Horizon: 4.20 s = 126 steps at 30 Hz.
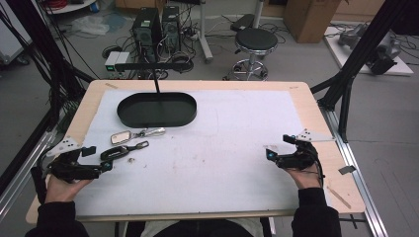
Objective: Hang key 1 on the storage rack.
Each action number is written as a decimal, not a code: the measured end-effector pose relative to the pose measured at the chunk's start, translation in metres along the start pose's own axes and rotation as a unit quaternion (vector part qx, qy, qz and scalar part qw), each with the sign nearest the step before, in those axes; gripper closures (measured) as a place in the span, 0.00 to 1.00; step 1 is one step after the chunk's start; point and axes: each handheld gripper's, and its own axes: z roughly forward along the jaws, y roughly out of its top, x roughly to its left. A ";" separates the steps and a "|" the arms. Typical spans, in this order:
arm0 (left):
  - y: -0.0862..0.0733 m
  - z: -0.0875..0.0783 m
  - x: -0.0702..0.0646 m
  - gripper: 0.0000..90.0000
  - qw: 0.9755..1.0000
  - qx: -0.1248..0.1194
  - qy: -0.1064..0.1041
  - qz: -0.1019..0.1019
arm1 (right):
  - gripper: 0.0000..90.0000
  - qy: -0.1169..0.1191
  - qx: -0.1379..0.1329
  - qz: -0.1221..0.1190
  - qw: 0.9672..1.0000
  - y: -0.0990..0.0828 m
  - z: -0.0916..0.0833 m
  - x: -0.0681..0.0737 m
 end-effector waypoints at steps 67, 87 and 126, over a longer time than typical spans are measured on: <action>0.086 0.089 -0.004 0.17 0.984 0.118 -0.044 0.122 | 0.01 -0.016 0.018 -0.011 1.000 0.001 0.012 0.005; 0.092 0.145 -0.019 0.21 0.972 0.155 -0.071 0.160 | 0.01 -0.018 0.016 -0.009 1.000 0.001 0.010 0.004; 0.079 0.187 -0.013 0.22 0.961 0.205 -0.088 0.161 | 0.01 -0.027 0.017 -0.002 0.999 -0.002 0.004 0.000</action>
